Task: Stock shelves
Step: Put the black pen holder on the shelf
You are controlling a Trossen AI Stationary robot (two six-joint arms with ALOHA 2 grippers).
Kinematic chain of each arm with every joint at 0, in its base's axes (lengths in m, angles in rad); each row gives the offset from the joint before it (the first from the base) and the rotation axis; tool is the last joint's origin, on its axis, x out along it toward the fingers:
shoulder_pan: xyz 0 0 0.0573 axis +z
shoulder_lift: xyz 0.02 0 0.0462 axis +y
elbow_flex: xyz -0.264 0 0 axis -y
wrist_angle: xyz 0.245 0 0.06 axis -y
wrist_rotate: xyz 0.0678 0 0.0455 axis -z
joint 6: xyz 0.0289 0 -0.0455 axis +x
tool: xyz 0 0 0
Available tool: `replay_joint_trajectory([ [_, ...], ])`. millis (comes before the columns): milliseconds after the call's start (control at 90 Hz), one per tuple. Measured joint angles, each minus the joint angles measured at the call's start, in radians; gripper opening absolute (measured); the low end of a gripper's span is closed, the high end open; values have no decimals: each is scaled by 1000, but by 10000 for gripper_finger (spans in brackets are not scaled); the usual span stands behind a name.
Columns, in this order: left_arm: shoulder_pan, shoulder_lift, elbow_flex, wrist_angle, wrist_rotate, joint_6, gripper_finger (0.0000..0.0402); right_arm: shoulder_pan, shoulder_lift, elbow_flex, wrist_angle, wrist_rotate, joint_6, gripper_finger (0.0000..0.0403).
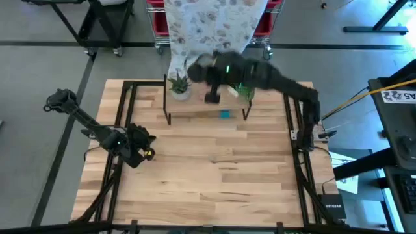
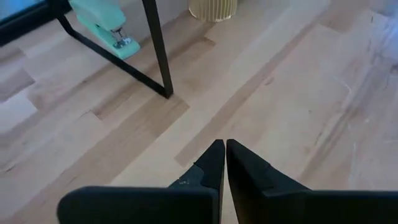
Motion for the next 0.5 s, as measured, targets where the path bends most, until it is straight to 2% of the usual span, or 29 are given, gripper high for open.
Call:
replay_joint_trajectory([
  [122, 1, 0, 0, 23, -19, 22, 0, -127, 29, -3, -11, -109, 0, 0],
  [233, 1, 0, 0, 68, -39, 67, 0, -184, 83, -3, -14, -188, -9, 0],
  [500, 1, -1, 0, 183, -121, 218, 0, -209, 209, -5, -17, -219, -78, 0],
])
